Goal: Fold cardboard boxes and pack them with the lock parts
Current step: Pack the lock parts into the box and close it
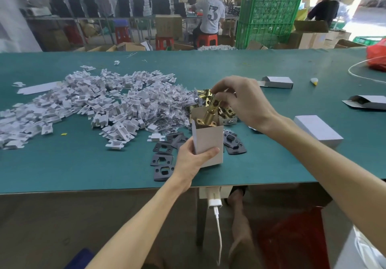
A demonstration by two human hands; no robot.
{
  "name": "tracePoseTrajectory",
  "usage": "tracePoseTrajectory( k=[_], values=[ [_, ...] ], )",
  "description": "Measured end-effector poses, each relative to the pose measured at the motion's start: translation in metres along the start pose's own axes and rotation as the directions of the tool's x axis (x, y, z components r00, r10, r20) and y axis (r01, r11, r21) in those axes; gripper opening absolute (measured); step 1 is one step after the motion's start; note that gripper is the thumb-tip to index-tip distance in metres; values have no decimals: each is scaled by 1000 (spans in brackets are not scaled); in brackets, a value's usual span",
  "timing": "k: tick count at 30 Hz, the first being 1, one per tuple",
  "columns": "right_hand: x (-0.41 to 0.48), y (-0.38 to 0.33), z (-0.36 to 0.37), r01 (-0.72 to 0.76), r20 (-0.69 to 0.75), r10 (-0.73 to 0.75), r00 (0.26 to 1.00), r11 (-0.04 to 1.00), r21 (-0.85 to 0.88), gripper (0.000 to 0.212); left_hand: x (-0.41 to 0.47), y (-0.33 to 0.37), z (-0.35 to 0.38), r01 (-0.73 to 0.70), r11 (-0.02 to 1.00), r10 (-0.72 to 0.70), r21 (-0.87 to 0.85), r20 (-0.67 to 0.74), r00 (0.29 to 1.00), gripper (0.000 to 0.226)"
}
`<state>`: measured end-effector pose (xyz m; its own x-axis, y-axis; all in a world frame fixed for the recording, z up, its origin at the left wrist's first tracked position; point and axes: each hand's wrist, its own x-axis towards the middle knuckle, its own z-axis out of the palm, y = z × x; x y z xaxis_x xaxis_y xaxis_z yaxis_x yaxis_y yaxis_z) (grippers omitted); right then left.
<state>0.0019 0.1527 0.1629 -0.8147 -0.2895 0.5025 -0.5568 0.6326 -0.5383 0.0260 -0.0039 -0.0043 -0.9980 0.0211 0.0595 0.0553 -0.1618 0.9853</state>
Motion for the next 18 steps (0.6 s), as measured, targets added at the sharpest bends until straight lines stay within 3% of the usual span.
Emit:
tracePoseTrajectory(
  k=[11,18],
  values=[
    [-6,0,29,108,235,-58,970,972,-207,21,1,-3,1,-7,1000,6,17,23,1000,42],
    [-11,0,46,140,383,2,924,929,-342,23,1,-3,1,12,1000,-12,13,17,1000,41]
  ],
)
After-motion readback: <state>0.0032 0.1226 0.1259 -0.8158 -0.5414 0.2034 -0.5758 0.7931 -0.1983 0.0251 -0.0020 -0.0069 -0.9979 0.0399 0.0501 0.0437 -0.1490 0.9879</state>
